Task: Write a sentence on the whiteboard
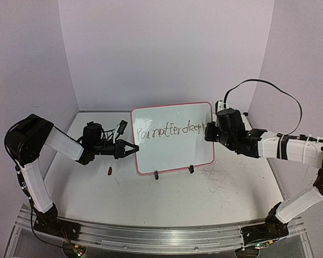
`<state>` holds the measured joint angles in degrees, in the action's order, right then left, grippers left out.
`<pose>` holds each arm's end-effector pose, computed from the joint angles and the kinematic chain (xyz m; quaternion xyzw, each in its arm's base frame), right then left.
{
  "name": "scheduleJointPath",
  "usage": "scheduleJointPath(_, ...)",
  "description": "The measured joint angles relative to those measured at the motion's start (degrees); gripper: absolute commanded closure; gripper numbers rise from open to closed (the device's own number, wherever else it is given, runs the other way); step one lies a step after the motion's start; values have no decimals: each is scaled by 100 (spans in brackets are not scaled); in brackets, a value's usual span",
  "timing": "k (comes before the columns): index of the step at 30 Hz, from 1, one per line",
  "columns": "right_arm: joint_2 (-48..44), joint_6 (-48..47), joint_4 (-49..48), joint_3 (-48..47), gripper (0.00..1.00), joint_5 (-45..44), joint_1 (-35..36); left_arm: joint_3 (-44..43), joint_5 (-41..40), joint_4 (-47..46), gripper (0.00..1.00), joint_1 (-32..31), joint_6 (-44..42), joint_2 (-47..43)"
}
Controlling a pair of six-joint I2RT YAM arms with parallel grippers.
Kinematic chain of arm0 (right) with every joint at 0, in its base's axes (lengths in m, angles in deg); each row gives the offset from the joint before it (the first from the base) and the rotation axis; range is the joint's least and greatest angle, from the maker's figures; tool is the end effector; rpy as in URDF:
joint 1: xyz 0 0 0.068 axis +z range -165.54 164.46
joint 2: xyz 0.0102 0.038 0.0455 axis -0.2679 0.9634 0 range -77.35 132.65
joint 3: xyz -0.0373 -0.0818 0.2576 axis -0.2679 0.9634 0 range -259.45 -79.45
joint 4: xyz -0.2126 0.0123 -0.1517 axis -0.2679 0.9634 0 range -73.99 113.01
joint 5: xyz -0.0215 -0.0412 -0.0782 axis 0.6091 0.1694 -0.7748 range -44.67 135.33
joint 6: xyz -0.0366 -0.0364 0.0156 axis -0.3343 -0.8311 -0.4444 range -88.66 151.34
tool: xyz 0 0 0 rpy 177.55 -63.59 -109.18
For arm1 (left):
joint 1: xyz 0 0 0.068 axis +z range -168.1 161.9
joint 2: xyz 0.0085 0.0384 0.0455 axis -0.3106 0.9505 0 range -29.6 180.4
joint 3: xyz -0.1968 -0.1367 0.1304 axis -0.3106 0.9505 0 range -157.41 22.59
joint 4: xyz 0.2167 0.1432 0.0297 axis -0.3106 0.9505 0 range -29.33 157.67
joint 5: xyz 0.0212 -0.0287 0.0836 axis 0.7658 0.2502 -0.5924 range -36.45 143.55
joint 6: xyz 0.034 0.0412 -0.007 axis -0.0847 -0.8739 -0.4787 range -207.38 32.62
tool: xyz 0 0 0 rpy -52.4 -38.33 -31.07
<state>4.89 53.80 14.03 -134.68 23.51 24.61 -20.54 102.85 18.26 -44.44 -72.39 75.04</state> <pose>0.2584 0.2006 0.2720 -0.0269 0.8341 0.1376 0.5335 0.3001 -0.1787 0.1504 0.3140 0.7127 -0.5039 0.3735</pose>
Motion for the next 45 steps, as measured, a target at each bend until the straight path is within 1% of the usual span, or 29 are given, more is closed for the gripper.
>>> scheduleJointPath(14, -48, 135, 51, 145, 100, -2, 1, 0, 0, 0, 100, -6, 1, 0)
scheduleJointPath(29, -40, -141, 10, -81, 100, -212, -68, 0, 0, 0, 100, -9, -3, 0)
scheduleJointPath(45, 13, -20, -7, -10, 100, -116, -75, -2, -2, 0, 100, -11, -1, 0)
